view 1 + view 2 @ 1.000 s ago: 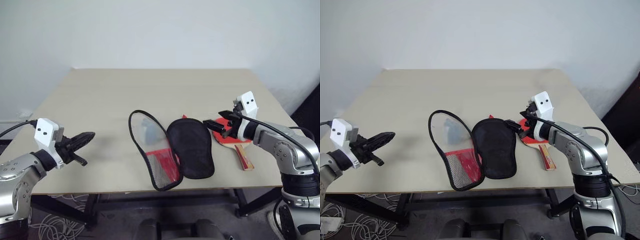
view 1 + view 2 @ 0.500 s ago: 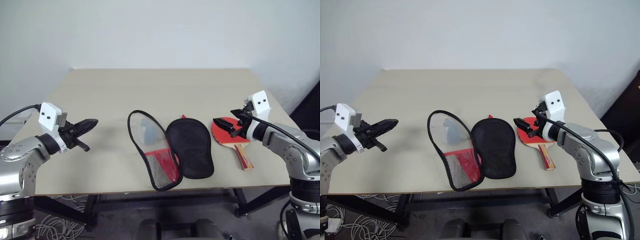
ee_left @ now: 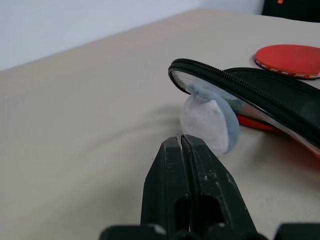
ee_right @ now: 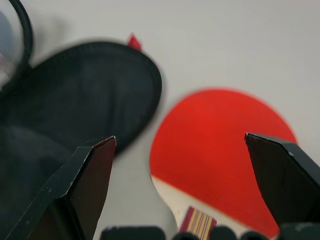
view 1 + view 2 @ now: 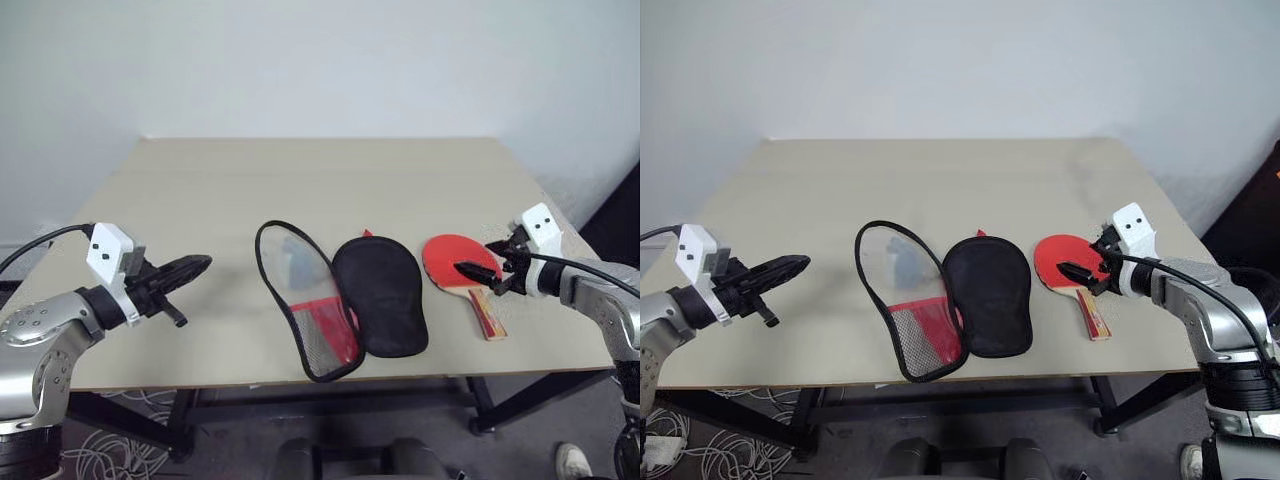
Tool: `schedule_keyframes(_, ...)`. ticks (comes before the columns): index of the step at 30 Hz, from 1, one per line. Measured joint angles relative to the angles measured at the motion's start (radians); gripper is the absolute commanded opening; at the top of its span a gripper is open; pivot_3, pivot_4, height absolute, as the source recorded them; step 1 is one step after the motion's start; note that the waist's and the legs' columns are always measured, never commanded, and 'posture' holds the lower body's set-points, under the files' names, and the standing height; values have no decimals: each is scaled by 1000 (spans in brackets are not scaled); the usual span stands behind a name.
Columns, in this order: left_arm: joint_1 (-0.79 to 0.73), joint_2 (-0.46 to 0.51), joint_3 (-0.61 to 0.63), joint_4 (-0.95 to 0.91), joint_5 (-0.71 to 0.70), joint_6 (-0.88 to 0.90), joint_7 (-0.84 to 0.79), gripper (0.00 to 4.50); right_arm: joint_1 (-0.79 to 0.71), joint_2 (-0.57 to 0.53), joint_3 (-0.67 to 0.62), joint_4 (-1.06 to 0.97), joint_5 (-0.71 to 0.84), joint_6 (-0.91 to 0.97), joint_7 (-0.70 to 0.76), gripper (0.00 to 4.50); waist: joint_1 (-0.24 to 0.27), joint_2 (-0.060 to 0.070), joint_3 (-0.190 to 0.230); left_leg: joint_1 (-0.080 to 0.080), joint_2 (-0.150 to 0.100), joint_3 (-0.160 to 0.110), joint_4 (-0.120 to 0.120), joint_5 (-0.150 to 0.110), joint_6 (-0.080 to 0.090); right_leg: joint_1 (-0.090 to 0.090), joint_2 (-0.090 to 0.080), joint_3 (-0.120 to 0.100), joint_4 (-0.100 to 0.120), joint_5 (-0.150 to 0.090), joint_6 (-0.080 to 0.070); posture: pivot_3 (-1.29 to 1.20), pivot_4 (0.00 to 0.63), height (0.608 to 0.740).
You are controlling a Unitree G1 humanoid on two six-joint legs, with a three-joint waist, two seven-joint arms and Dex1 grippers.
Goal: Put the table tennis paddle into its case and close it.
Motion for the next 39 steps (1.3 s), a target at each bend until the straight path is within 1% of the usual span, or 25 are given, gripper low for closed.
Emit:
schedule_keyframes(6, 3, -22, -1, -9, 0, -2, 9, 0, 10, 3, 29, 34, -60, 37, -56, 4471, -2, 0, 0, 0, 0, 0, 0, 0, 0, 0, 0, 0, 0, 0, 0, 0, 0, 740)
schedule_keyframes(13, 5, -22, -6, -2, 1, -15, 5, 0, 117, 17, 31, -19, -69, 128, -110, 4471, -2, 0, 0, 0, 0, 0, 0, 0, 0, 1, 0, 0, 0, 0, 0, 0, 0, 740)
schedule_keyframes(20, -22, -22, -43, 36, 9, -24, -3, 0, 165, 78, 4, -56, -85, 153, -195, 4471, -2, 0, 0, 0, 0, 0, 1, 0, 0, 1, 1, 0, 1, 0, 0, 0, 0, 740)
schedule_keyframes(23, -33, -22, -52, 44, 12, -28, -4, 0, 159, 134, -31, -46, -90, 165, -252, 3895, -2, -1, -1, 0, 0, 0, 1, 0, 0, 1, 1, 0, 1, 0, 0, 0, 0, 740)
schedule_keyframes(24, -36, -22, -54, 48, 14, -31, -4, 0, 149, 165, -46, -33, -90, 169, -275, 3584, -2, -1, -1, 0, 1, 0, 1, 0, 0, 1, 1, 0, 1, 0, 0, 0, 0, 740)
schedule_keyframes(28, -41, -24, -64, 55, 19, -35, -3, 0, 100, 253, -96, 18, -90, 192, -352, 2108, -2, -1, -1, 0, 1, -1, 2, 0, 0, 1, 1, 0, 1, 0, 0, 0, 0, 740)
schedule_keyframes(30, -41, -27, -77, 55, 21, -36, -3, 0, 76, 286, -122, 39, -91, 208, -394, 1440, -2, -1, -1, 0, 0, 0, 2, 0, 0, 1, 1, 0, 1, 0, 0, 0, 0, 740)
schedule_keyframes(31, -41, -31, -79, 55, 22, -37, -3, 0, 68, 296, -134, 47, -92, 212, -413, 1185, -2, -1, -1, 0, 0, 0, 2, 0, 0, 1, 1, 0, 1, 0, 0, 0, 0, 740)
schedule_keyframes(36, -41, -35, -79, 56, 23, -44, -2, 0, 24, 339, -199, 86, -92, 230, -476, 1183, -2, 0, 0, 0, 0, 0, 2, 0, 0, 1, 1, 1, 2, 0, 0, 0, 0, 740)
schedule_keyframes(39, -40, -36, -79, 56, 24, -47, -1, 0, -32, 344, -241, 100, -85, 228, -489, 1183, -2, 1, 0, 0, 0, 0, 1, 0, 0, 0, 1, 1, 2, 0, 0, 0, 0, 740)
